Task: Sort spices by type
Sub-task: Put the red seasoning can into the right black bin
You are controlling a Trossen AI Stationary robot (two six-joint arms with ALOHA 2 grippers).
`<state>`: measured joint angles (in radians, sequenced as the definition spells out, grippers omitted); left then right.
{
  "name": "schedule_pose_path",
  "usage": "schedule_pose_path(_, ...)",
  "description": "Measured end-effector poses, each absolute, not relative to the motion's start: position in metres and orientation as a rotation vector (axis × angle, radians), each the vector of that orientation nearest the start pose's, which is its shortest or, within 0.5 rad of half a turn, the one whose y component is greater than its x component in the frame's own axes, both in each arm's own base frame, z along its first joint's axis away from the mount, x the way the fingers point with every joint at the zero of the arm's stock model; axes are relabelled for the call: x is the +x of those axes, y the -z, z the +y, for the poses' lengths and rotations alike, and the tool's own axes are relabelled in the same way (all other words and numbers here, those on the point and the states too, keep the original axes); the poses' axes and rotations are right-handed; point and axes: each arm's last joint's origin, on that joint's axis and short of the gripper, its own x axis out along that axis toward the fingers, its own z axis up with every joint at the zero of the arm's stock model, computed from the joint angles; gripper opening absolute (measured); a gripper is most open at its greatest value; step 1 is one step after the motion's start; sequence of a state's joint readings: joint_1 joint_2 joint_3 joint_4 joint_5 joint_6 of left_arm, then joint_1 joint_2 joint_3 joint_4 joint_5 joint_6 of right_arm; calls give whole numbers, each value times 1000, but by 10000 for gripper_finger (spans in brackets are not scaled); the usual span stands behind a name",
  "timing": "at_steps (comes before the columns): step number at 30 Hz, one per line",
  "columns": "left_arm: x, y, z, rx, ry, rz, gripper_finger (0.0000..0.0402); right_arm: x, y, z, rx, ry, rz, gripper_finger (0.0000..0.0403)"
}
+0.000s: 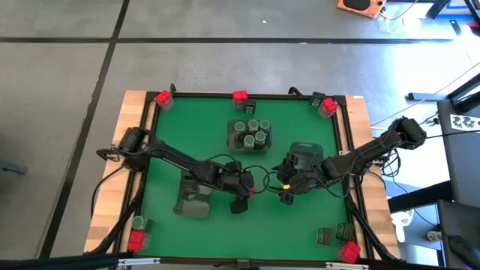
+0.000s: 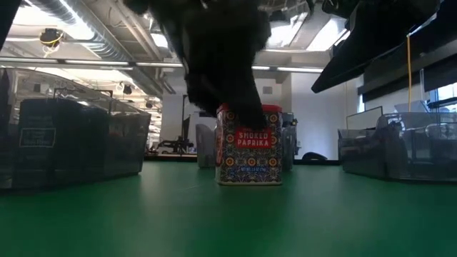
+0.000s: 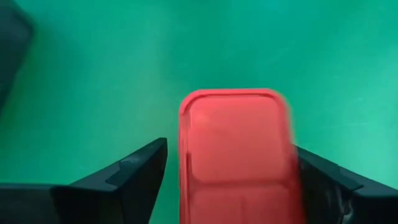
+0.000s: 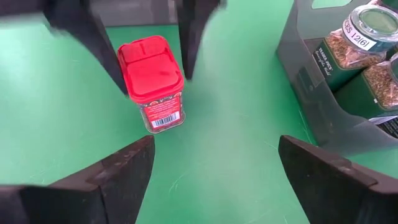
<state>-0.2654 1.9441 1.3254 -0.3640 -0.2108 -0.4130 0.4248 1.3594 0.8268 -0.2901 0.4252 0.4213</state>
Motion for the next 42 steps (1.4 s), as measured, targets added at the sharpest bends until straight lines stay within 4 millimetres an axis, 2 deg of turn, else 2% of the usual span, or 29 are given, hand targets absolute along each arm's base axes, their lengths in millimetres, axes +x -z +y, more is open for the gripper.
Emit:
schedule_pose_path(4, 378, -202, -108, -148, -134, 920, 290, 251, -220, 100, 62, 156, 729, 342)
schedule_pose_path(9, 356, -223, -138, -46, -165, 860, 290, 256, -225, 101, 50, 191, 645, 342)
schedule_pose_path(14, 331, -222, -174, 47, -199, 824, 290, 259, -229, 103, 78, 140, 604, 342)
schedule_pose_path(19, 307, -199, -191, 77, -201, 844, 290, 265, -237, 107, 146, 108, 512, 342)
schedule_pose_path(23, 293, -186, -194, 49, -220, 823, 290, 270, -245, 109, 190, 80, 430, 342)
schedule_pose_path(28, 279, -185, -193, 5, -223, 726, 290, 272, -250, 113, 271, -11, 401, 342)
schedule_pose_path(36, 264, -187, -189, -59, -125, 545, 290, 272, -249, 112, 167, -34, 410, 342)
schedule_pose_path(42, 259, -176, -186, -92, -91, 460, 290, 280, -238, 107, 126, -44, 443, 342)
